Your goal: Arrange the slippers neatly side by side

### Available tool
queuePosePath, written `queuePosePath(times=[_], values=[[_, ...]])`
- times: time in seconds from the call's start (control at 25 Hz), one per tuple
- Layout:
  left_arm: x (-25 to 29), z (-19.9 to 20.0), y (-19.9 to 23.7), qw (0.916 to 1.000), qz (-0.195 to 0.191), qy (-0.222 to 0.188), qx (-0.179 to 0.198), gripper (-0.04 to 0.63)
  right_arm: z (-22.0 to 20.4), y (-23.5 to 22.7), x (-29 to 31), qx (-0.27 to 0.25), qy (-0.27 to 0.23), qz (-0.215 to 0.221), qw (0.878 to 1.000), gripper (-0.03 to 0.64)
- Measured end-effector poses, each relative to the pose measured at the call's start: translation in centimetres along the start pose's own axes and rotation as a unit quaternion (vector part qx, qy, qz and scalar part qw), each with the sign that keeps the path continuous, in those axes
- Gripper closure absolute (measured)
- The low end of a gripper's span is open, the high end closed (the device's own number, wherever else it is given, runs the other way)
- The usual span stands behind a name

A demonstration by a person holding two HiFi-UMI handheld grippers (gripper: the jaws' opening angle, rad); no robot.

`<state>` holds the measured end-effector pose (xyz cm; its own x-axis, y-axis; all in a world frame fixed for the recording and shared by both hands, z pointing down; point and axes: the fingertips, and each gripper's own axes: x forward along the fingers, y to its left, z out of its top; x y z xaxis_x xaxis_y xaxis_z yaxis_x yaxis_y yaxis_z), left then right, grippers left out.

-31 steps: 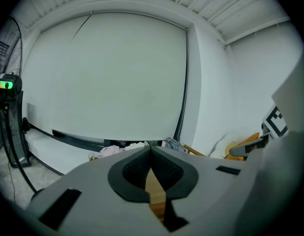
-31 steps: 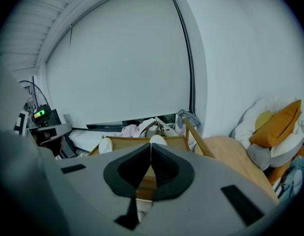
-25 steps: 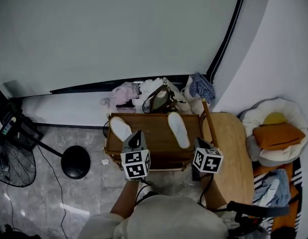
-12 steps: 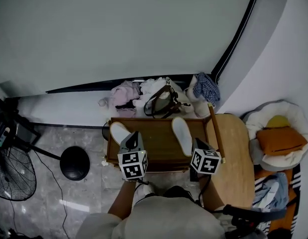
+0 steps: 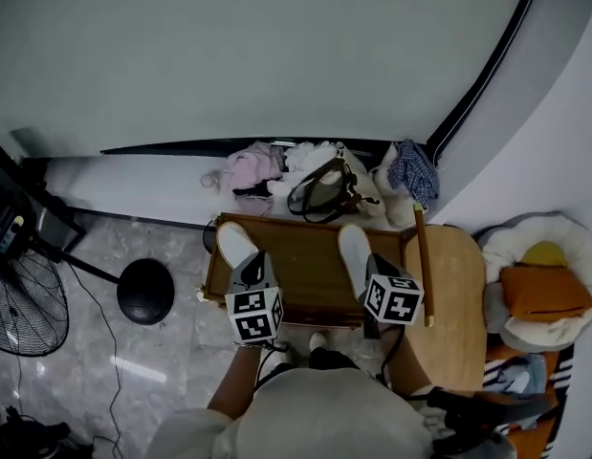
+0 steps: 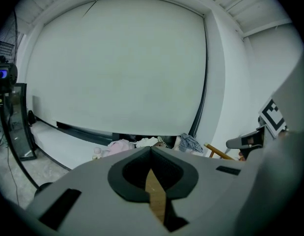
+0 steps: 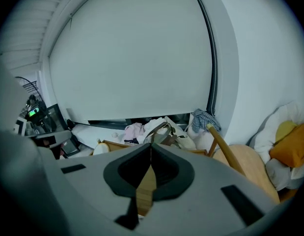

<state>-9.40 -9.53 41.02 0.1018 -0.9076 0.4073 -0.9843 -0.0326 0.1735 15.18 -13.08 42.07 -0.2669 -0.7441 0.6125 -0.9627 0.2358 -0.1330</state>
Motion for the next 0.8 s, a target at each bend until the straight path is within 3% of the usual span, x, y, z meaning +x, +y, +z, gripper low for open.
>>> queuePosePath(times=[0.48, 0.8], values=[[-1.0, -1.1, 2.7, 0.9974, 0.069, 0.009, -0.019, 0.579, -0.1, 2.5, 3.7, -0.028, 0.03, 0.061, 0.997, 0.583], [-4.3, -3.1, 7.0, 0.9874, 0.149, 0.018, -0.051, 0.579, -0.7, 7.5, 6.5, -0.073, 0.057, 0.125, 0.988, 0.583]])
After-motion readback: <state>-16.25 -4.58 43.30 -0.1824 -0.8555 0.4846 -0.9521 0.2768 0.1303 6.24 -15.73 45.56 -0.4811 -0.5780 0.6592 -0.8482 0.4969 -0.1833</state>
